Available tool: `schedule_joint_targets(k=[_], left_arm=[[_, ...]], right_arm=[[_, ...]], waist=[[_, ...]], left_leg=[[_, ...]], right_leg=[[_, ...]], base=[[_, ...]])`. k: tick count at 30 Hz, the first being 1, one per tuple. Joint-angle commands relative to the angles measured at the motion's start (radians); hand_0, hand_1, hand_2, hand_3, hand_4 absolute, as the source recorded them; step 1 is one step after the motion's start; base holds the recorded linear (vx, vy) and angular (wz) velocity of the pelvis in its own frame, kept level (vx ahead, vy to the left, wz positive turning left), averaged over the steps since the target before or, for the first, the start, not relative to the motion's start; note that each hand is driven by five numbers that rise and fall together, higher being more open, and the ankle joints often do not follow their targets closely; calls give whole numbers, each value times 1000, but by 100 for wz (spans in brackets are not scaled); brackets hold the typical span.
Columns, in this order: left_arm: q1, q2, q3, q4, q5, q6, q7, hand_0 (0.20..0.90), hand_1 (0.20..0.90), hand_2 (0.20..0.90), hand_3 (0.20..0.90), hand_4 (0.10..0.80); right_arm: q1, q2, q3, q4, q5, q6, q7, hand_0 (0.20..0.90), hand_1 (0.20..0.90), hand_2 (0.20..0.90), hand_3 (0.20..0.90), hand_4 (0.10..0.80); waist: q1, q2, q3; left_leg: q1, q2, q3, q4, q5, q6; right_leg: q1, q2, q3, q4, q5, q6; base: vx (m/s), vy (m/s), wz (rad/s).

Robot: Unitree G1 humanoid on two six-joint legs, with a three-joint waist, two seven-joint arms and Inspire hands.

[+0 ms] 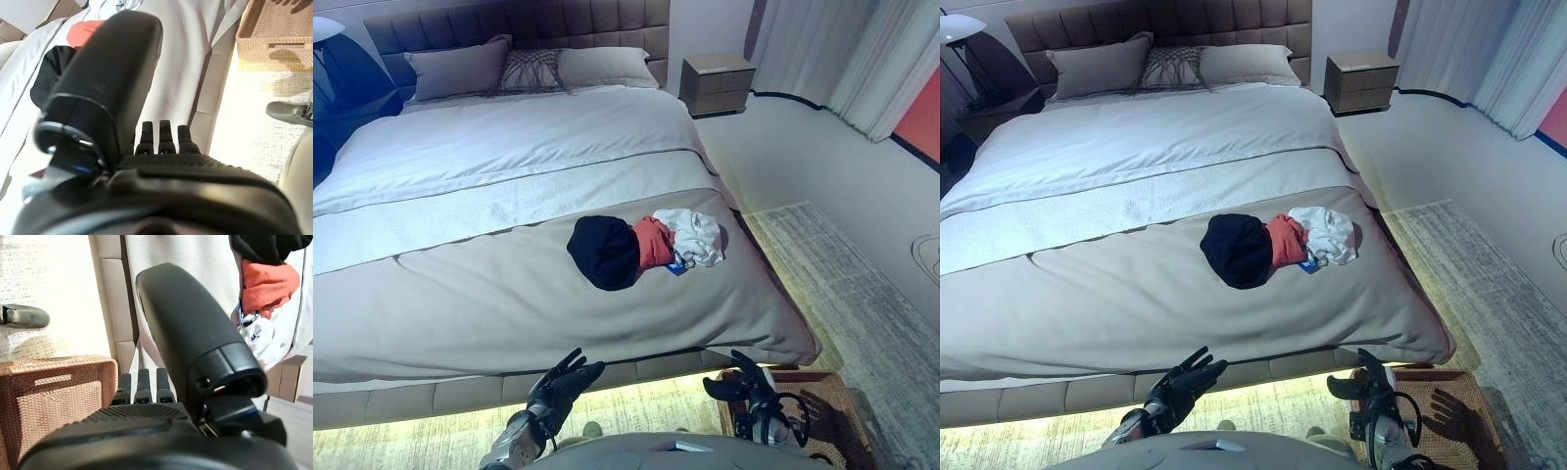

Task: Pick up the clothes from the bed and place them into the basket

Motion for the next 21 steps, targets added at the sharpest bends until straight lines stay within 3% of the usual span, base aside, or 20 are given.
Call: schedule_joint_targets(k=[1,7,9,12,15,18,20,21], left_arm=[[-103,18,12,-27,18,-36,-3,900,900,900,900,800],[-96,56,7,-88,11,-5,11,900,900,900,900,800],[-97,72,1,-125,-13,-7,11,900,900,900,900,800],[-79,72,7,-123,-8,-34,-7,900,900,900,900,800],[-82,66,11,-116,-16,-32,-7,900,900,900,900,800],[-89,77,14,-123,-16,-20,7,900,900,900,900,800],[-115,98,-8,-157,-38,-14,37,900,900,900,900,800],[-122,105,-25,-169,-41,-16,49,900,900,900,900,800]], right_arm=[[-111,-27,27,-111,-100,-57,-120,900,900,900,900,800],[-185,-123,52,-276,-185,26,-203,900,900,900,900,800],[-248,-183,53,-312,-191,43,-215,900,900,900,900,800],[-318,-240,39,-309,-179,45,-214,900,900,900,900,800],[-405,-266,48,-307,-178,77,-239,900,900,900,900,800],[-441,-280,43,-333,-167,134,-229,900,900,900,900,800],[-441,-287,28,-323,-210,127,-259,900,900,900,900,800],[-470,-296,27,-302,-210,135,-254,900,900,900,900,800]], waist=[[16,-28,53],[31,-34,76],[39,-54,105],[73,-60,151],[101,-39,166],[104,-41,168],[103,-26,160],[107,-19,165]], left_leg=[[71,2,-48,7,-145,14],[59,17,-57,37,-146,11],[-12,26,-45,231,-181,1],[-166,5,-104,438,-90,-23],[-199,-14,-106,285,-41,-38],[-190,-25,-102,261,-94,-5],[-156,-45,-109,225,-129,23],[-144,-43,-108,226,-136,28]], right_leg=[[16,-41,19,28,-32,11],[1,-23,14,74,-63,-11],[-24,-24,13,119,-77,-41],[-19,-24,11,124,-55,-58],[8,-18,30,120,-61,-37],[-1,-35,33,149,-83,-35],[-68,-46,5,299,-122,-20],[-126,-61,-18,390,-97,0]], base=[[-1,-72,2],[-9,-117,2],[-53,-129,4],[-27,-8,16],[96,201,-9],[77,167,-10],[117,192,-11],[66,98,-8]])
